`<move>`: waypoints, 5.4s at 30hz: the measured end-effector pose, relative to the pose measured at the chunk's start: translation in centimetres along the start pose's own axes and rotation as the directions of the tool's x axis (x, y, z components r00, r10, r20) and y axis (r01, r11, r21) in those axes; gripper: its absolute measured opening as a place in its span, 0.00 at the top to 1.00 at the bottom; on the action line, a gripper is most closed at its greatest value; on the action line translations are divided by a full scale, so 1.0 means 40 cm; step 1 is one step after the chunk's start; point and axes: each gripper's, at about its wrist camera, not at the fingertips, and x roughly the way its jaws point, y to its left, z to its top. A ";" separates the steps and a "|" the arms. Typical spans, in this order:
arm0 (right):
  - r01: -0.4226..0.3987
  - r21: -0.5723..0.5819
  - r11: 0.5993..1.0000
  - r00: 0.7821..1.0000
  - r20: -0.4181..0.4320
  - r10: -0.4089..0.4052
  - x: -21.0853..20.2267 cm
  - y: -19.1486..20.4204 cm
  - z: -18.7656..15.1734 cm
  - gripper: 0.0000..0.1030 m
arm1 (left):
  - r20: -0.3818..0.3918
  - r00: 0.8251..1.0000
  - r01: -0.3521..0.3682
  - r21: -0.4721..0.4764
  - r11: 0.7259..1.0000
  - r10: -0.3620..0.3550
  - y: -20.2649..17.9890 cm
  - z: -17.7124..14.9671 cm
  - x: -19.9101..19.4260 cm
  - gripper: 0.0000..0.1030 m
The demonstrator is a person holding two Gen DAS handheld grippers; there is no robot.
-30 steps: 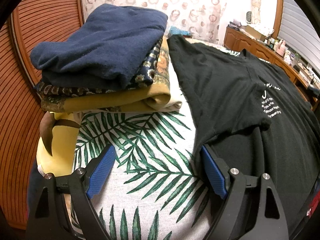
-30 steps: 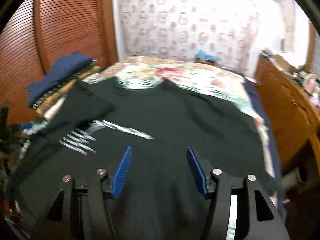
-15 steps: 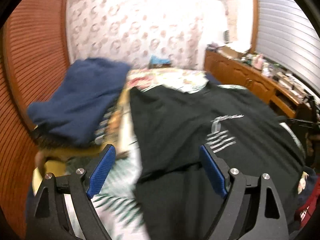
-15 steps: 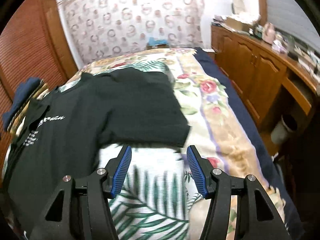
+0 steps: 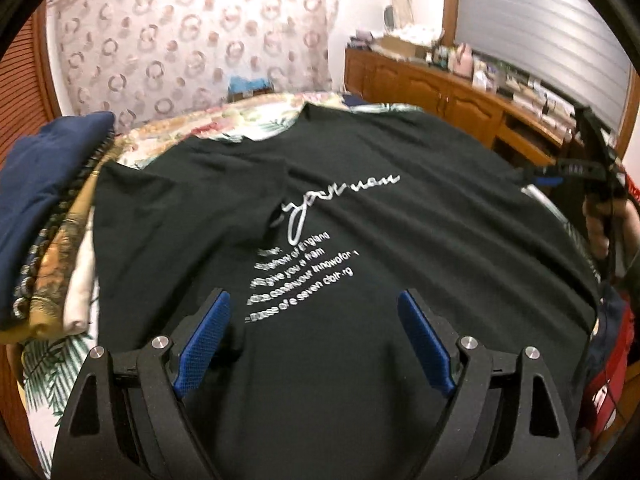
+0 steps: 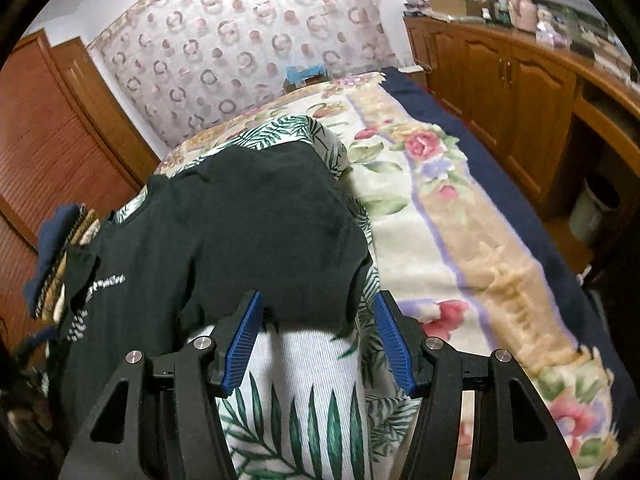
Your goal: Fold small clothes
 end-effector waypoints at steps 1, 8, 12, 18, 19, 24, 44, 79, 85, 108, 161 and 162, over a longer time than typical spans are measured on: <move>-0.006 0.009 1.000 1.000 -0.002 0.006 0.004 -0.007 0.009 0.42 | -0.010 1.000 0.000 0.006 1.000 0.000 -0.007 0.000 0.008 0.16; 0.015 0.023 1.000 0.998 -0.062 -0.013 0.034 -0.012 0.036 0.43 | -0.084 0.996 -0.016 0.046 0.999 0.019 -0.032 -0.019 0.058 0.16; 0.016 -0.005 1.000 0.997 -0.073 -0.016 0.022 0.006 0.037 0.71 | -0.087 0.996 -0.006 0.037 0.999 0.010 -0.031 -0.024 0.052 0.14; 0.090 -0.110 0.990 0.994 -0.046 -0.096 0.008 0.049 0.047 0.87 | -0.109 0.994 -0.005 0.023 1.000 0.007 -0.031 -0.026 0.064 0.03; 0.094 -0.124 0.988 0.994 -0.035 -0.099 0.005 0.056 0.050 0.88 | -0.109 0.994 0.003 0.013 1.000 -0.002 -0.028 -0.023 0.067 0.02; 0.117 -0.194 0.974 0.992 0.061 -0.107 -0.036 0.114 0.066 0.90 | -0.114 0.994 -0.001 0.021 1.000 0.003 -0.035 -0.020 0.069 0.01; -0.043 -0.435 0.899 0.999 -0.010 0.044 -0.016 0.326 -0.095 0.54 | -0.113 0.994 -0.001 0.020 1.000 0.003 -0.035 -0.022 0.070 0.00; 0.057 -0.365 0.929 0.998 0.057 -0.039 -0.010 0.293 0.066 0.98 | 0.152 0.985 0.086 -0.052 0.995 -0.077 -0.026 0.019 -0.142 0.00; -0.052 -0.479 0.876 0.995 0.049 0.085 -0.026 0.443 0.076 0.98 | 0.151 0.986 0.081 -0.088 0.993 -0.067 0.005 0.013 -0.137 0.00; -0.024 -0.526 0.850 1.000 -0.026 0.012 0.048 0.546 0.067 0.60 | 0.133 0.990 0.065 -0.143 0.988 -0.046 0.058 -0.022 -0.120 0.00; -0.028 -0.494 0.869 0.998 0.041 0.056 -0.044 0.451 -0.009 0.50 | 0.086 0.993 -0.068 -0.193 0.979 0.086 0.335 0.062 -0.058 0.20; -0.029 -0.479 0.877 0.998 0.040 0.055 -0.036 0.443 0.002 0.50 | 0.079 0.993 -0.076 -0.185 0.980 0.092 0.347 0.078 -0.050 0.22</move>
